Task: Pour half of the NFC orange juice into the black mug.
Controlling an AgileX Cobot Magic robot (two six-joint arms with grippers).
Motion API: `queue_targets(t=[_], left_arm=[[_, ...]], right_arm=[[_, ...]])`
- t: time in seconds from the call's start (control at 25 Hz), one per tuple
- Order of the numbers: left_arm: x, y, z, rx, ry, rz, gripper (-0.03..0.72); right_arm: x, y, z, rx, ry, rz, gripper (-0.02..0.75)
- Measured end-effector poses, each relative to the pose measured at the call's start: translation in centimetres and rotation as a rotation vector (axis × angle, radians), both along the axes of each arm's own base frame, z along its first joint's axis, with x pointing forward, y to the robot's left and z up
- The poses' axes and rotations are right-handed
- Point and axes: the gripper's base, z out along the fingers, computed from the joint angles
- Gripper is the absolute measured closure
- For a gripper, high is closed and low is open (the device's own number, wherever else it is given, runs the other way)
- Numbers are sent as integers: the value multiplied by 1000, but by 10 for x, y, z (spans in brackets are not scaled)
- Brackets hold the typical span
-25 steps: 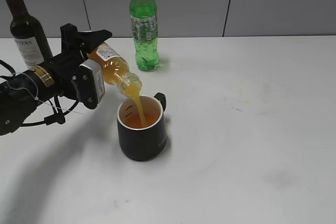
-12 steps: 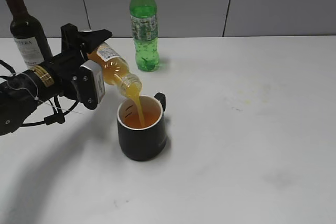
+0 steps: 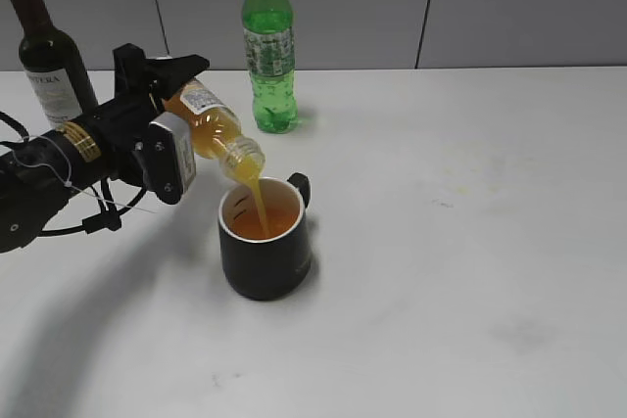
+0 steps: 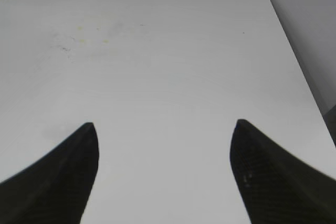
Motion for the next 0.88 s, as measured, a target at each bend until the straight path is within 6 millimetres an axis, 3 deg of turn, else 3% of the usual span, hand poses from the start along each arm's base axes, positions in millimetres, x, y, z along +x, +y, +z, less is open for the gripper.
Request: queue_targets(t=[0.32,0.88], left_arm=[[0,0,0,-172,109,3,216],[0,0,0,-982,620,21,216]], right_arm=[[0,0,0,0,0,0,146],[0,0,0,0,0,0,146]])
